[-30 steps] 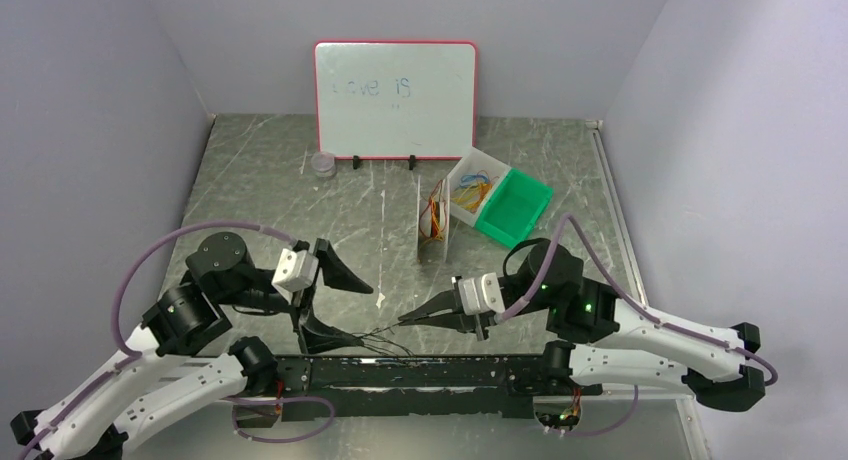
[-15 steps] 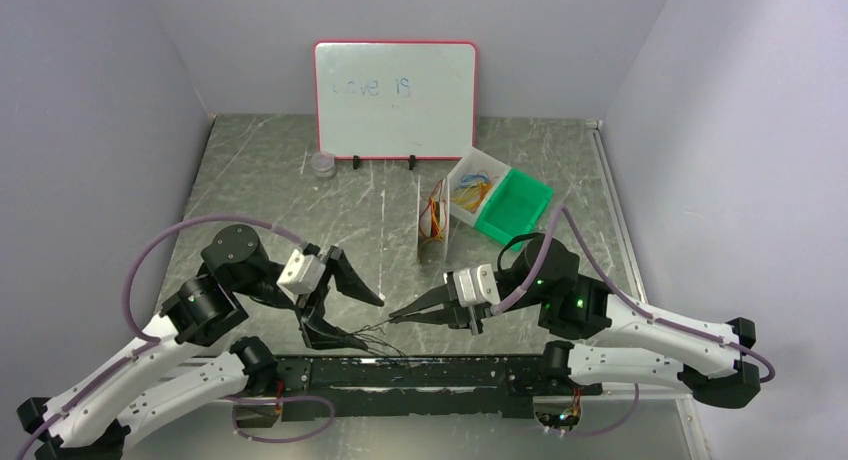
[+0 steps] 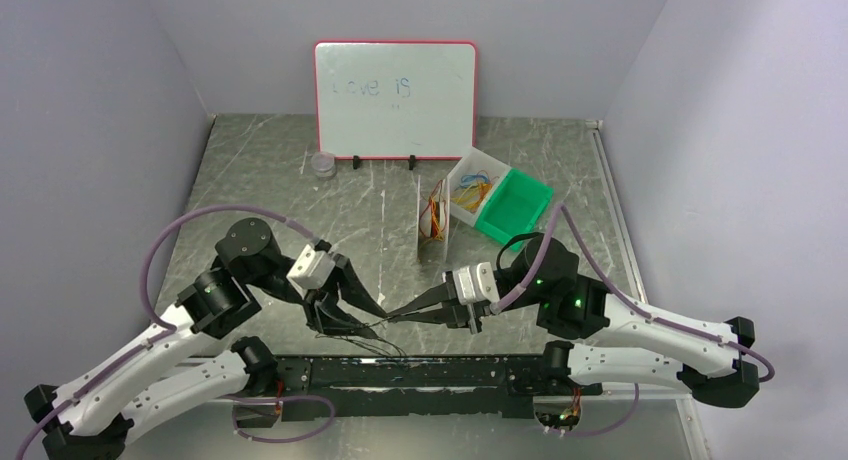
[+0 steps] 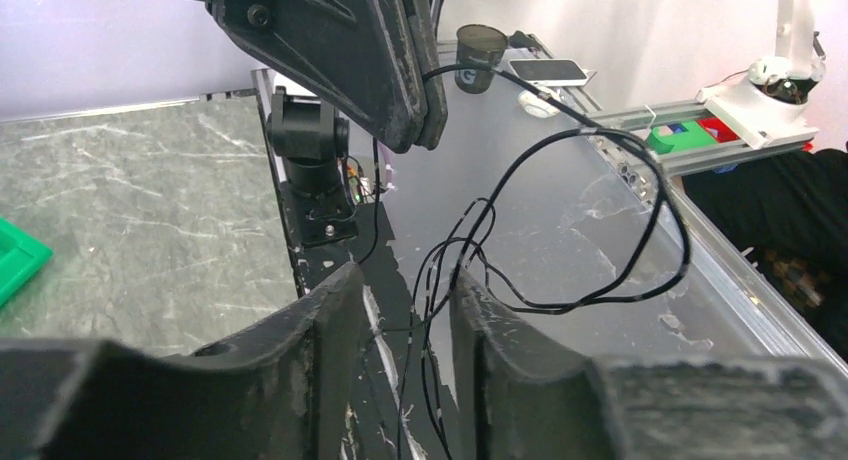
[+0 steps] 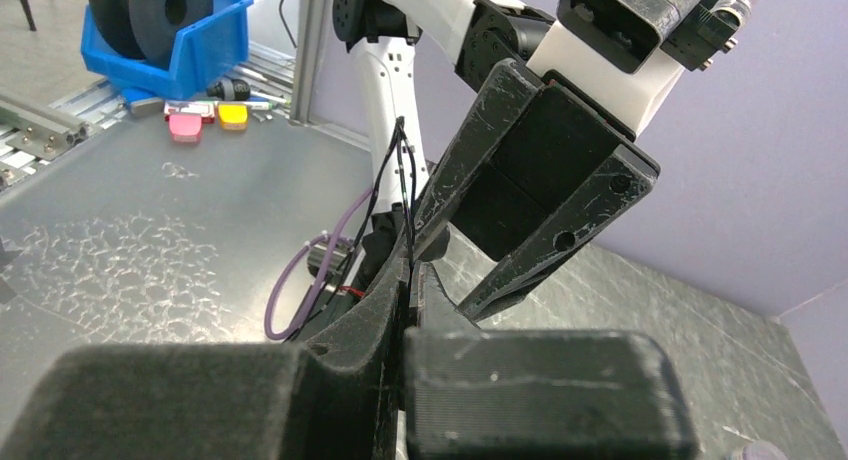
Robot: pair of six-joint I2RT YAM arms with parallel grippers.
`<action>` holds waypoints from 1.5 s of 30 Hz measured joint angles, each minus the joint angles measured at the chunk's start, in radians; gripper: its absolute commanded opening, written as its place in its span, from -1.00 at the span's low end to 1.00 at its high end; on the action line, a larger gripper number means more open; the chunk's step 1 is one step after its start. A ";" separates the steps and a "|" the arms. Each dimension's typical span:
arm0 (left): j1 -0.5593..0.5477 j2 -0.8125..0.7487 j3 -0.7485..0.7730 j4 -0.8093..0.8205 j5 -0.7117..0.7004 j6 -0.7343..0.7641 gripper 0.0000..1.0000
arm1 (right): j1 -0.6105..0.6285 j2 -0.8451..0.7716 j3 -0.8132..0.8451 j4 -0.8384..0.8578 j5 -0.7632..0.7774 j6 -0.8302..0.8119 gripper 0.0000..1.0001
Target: Wrap the cables
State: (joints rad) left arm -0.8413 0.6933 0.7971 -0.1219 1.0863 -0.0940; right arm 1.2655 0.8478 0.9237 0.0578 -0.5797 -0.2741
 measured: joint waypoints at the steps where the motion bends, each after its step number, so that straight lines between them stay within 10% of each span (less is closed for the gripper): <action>1: 0.000 0.004 0.000 0.006 0.006 -0.001 -0.36 | 0.000 0.000 0.000 0.000 0.000 0.001 -1.00; 6: 0.000 0.017 0.000 0.008 0.024 -0.003 -0.85 | 0.000 0.000 -0.002 0.002 0.005 0.003 -1.00; 18: 0.000 -0.004 0.017 -0.050 -0.126 0.020 -0.86 | 0.000 -0.107 -0.052 -0.039 0.119 0.039 -1.00; 33: 0.000 0.016 0.102 -0.241 -1.183 0.007 -0.86 | 0.000 -0.173 -0.007 -0.322 0.806 0.146 -1.00; 45: 0.000 -0.154 0.201 -0.274 -1.590 0.000 -0.86 | -0.005 -0.067 0.016 -0.438 1.373 0.294 -1.00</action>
State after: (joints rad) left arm -0.8413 0.5396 0.9977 -0.3962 -0.5037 -0.0940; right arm 1.2602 0.7807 0.9398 -0.3801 0.7933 0.0204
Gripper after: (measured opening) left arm 0.077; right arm 0.013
